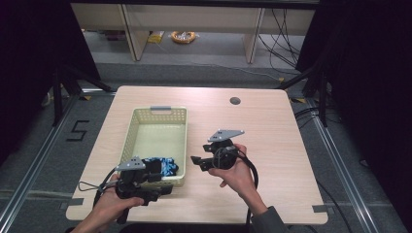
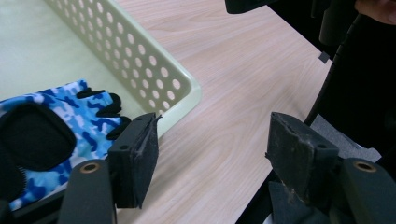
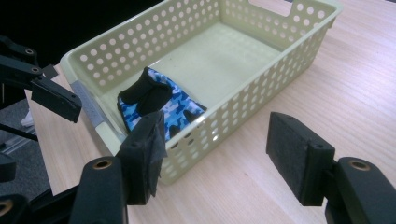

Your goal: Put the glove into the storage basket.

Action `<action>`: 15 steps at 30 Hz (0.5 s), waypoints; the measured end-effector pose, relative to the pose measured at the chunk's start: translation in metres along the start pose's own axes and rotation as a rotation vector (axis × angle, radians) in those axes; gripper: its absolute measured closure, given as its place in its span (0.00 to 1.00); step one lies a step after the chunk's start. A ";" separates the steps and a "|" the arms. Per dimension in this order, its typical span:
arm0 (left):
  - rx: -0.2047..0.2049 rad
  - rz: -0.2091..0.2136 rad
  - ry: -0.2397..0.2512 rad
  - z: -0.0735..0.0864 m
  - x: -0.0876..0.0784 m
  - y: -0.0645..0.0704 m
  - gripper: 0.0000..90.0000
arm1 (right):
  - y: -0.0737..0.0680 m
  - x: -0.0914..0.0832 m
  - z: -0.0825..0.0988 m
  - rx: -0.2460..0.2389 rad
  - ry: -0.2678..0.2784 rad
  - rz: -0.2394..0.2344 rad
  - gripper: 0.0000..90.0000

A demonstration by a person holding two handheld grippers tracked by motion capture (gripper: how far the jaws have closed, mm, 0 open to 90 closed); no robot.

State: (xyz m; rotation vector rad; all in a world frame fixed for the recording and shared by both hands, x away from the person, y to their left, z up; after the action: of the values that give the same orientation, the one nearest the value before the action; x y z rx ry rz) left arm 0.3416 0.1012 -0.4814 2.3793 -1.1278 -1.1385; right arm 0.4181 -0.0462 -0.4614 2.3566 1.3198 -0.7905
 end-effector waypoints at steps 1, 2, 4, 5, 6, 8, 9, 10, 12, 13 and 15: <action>0.015 0.006 0.001 0.000 0.001 0.001 0.36 | -0.001 0.000 0.001 0.009 0.012 -0.014 0.42; 0.015 0.004 0.012 0.000 0.002 0.002 0.36 | -0.001 -0.002 0.002 0.011 0.010 -0.010 0.42; 0.026 0.010 0.019 -0.001 0.002 0.004 0.35 | 0.001 -0.003 0.005 -0.003 0.014 -0.002 0.42; 0.030 0.007 0.022 -0.001 0.002 0.004 0.34 | 0.001 -0.005 0.008 0.001 0.009 0.005 0.42; 0.031 0.005 0.030 -0.001 0.003 0.005 0.33 | 0.003 -0.006 0.009 -0.021 0.011 0.016 0.42; 0.020 0.011 0.048 0.000 0.004 0.007 0.32 | 0.000 -0.008 0.012 0.006 0.022 -0.004 0.41; 0.028 0.023 0.042 0.001 0.003 0.007 0.31 | -0.001 -0.009 0.014 0.021 0.027 -0.005 0.41; 0.015 0.025 0.051 0.002 0.004 0.009 0.31 | 0.001 -0.012 0.017 0.019 0.023 0.014 0.41; 0.031 0.033 0.051 0.004 0.005 0.009 0.30 | 0.001 -0.013 0.020 0.014 0.043 0.006 0.41; 0.035 0.028 0.048 0.007 0.006 0.009 0.29 | 0.002 -0.015 0.022 0.021 0.040 0.024 0.41; 0.051 0.021 0.037 0.014 0.008 0.009 0.29 | 0.002 -0.016 0.027 0.023 0.044 0.028 0.41</action>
State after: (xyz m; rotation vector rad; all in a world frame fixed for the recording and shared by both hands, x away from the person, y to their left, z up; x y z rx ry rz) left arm 0.3299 0.0902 -0.4901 2.4102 -1.1809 -1.0670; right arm 0.4043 -0.0726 -0.4731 2.4175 1.2988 -0.7536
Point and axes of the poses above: each handheld gripper's, and its own axes: x roughly forward along the jaws, z roughly out of its underside, y roughly to its right, the point moved 9 cm from there along x, roughly forward along the jaws, and after that the axes turned 13 degrees about -x, right-handed, at the moved point
